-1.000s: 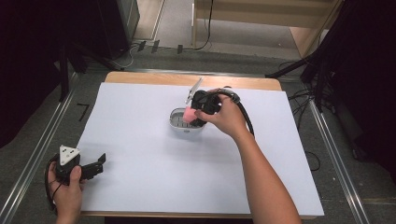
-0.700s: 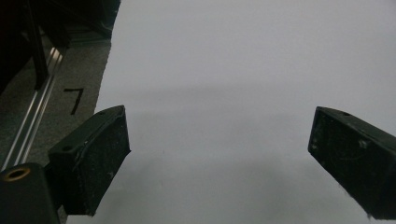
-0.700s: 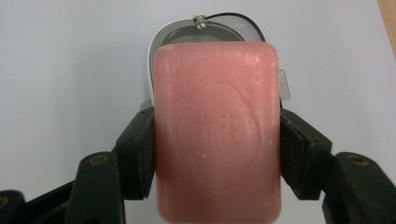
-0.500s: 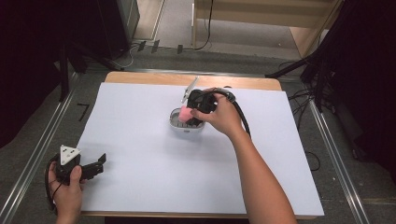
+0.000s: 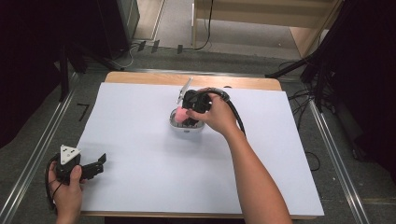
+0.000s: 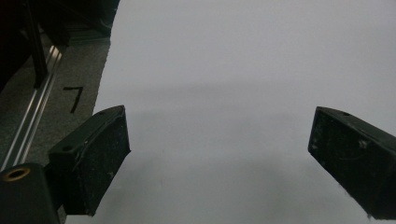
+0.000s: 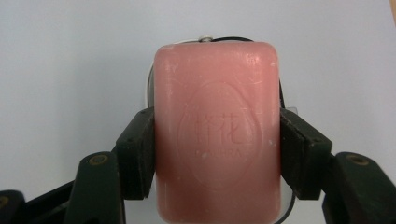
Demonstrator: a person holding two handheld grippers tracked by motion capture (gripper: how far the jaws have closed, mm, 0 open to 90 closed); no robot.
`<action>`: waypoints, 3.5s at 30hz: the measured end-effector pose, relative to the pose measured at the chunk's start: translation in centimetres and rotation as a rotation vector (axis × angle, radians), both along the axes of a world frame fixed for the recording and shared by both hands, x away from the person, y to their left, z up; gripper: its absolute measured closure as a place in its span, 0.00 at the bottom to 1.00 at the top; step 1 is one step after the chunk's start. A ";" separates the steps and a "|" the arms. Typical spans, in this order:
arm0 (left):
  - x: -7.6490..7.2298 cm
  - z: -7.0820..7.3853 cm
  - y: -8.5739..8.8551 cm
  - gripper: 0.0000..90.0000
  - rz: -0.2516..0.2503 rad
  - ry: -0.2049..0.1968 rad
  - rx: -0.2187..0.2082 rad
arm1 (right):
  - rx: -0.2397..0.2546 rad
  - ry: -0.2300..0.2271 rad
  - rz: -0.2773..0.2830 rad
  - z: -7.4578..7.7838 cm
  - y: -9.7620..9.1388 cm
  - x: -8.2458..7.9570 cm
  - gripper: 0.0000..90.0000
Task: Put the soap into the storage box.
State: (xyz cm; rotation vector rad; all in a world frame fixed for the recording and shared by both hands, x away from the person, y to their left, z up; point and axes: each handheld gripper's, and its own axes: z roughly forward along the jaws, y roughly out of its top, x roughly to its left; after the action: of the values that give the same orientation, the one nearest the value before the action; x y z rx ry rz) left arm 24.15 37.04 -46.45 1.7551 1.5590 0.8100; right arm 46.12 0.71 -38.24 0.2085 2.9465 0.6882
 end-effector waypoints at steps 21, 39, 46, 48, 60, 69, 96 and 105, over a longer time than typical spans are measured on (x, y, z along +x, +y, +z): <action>0.1 0.0 0.0 0.07 -0.003 0.005 0.002 | -0.051 0.006 0.022 -1.5 -0.1 1.1 0.43; 0.1 0.0 0.0 0.07 -0.005 0.009 0.001 | 0.022 0.011 -0.025 -0.2 -0.7 0.7 0.40; 0.1 0.0 -0.1 0.07 -0.006 0.011 0.006 | 0.032 0.025 -0.056 0.1 -1.6 0.3 0.35; 0.1 -0.1 -0.1 0.07 -0.005 0.009 0.007 | 0.038 0.034 -0.069 0.1 -2.0 0.2 0.34; 0.1 -0.1 -0.2 0.07 -0.005 0.011 0.019 | 0.081 0.067 -0.143 -0.2 -5.4 -1.0 0.28; 0.1 -0.1 -0.2 0.07 -0.006 0.010 0.021 | 0.115 0.080 -0.219 -0.6 -8.5 -2.6 0.27; 0.1 -0.1 -0.2 0.07 0.000 0.004 0.016 | 0.179 0.091 -0.368 -3.6 -15.2 -6.8 0.15; 0.1 -0.1 -0.2 0.06 0.000 0.004 0.018 | 0.190 0.083 -0.413 -4.9 -16.9 -7.9 0.05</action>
State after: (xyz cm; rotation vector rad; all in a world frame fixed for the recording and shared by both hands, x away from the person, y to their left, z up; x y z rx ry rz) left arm 24.22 36.82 -46.52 1.7707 1.5586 0.8237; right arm 38.23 -16.18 -43.18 0.8509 2.7699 0.9060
